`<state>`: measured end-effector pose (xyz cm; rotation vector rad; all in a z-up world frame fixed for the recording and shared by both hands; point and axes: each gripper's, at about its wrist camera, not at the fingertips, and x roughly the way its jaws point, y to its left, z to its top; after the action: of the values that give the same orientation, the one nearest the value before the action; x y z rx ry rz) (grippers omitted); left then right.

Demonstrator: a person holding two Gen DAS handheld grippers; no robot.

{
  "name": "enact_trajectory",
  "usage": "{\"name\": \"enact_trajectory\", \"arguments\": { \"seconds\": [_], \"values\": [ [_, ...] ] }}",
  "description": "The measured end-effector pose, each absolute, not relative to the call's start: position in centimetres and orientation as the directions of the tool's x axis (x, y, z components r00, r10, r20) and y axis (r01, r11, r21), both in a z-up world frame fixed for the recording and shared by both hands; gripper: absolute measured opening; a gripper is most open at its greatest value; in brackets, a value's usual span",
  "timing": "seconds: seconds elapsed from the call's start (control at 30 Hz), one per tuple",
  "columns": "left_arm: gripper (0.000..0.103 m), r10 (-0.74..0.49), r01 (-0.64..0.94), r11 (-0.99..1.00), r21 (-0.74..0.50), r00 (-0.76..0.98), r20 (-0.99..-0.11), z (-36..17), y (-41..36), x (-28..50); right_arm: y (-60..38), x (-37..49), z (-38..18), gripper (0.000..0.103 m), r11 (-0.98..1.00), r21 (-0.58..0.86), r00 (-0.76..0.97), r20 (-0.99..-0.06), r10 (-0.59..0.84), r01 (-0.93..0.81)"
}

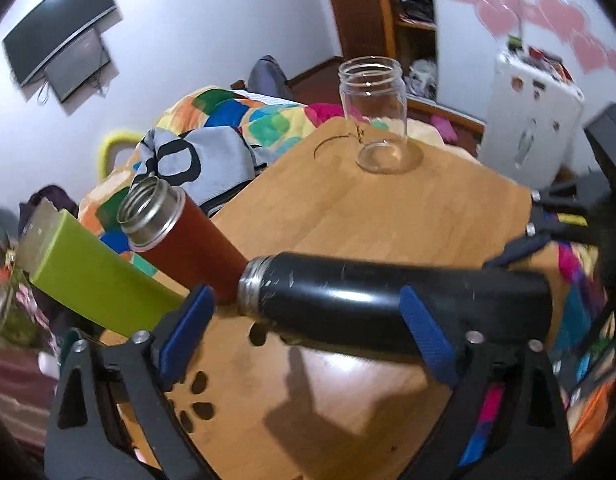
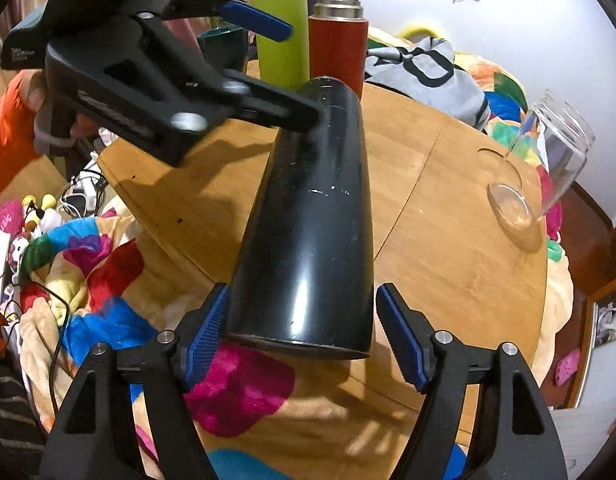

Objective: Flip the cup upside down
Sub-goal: 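Lift the black thermos with the right tool while the left tool grasps its base end, then open the right tool and pull it away, leaving the thermos in the left tool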

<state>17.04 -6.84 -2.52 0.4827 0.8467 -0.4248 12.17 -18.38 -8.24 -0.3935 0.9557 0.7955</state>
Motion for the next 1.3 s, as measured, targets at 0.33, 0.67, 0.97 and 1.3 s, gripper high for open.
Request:
{"name": "enact_trajectory", "arguments": {
  "seconds": [0.33, 0.67, 0.97, 1.3],
  "values": [
    [0.102, -0.082, 0.783, 0.435, 0.445, 0.526, -0.846, -5.7, -11.1, 14.3, -18.9, 12.4, -8.7, 0.064, 0.643, 0.088, 0.285, -0.845, 0.452, -0.760],
    [0.102, 0.005, 0.904, 0.082, 0.419, 0.420, -0.907, -8.6, -15.0, 14.8, -19.5, 13.2, -9.1, 0.064, 0.617, 0.139, 0.231, -0.845, 0.482, -0.775],
    [0.092, -0.021, 0.896, 0.069, 0.439, 0.442, -0.897, -8.6, -14.9, 15.8, -20.9, 13.4, -9.4, 0.063, 0.622, 0.215, 0.199, -0.827, 0.527, -0.753],
    [0.077, 0.026, 0.895, 0.135, 0.426, 0.427, -0.904, -7.7, -12.6, 15.2, -21.2, 13.9, -8.7, 0.064, 0.639, 0.235, 0.219, -0.807, 0.548, -0.732]
  ]
}}
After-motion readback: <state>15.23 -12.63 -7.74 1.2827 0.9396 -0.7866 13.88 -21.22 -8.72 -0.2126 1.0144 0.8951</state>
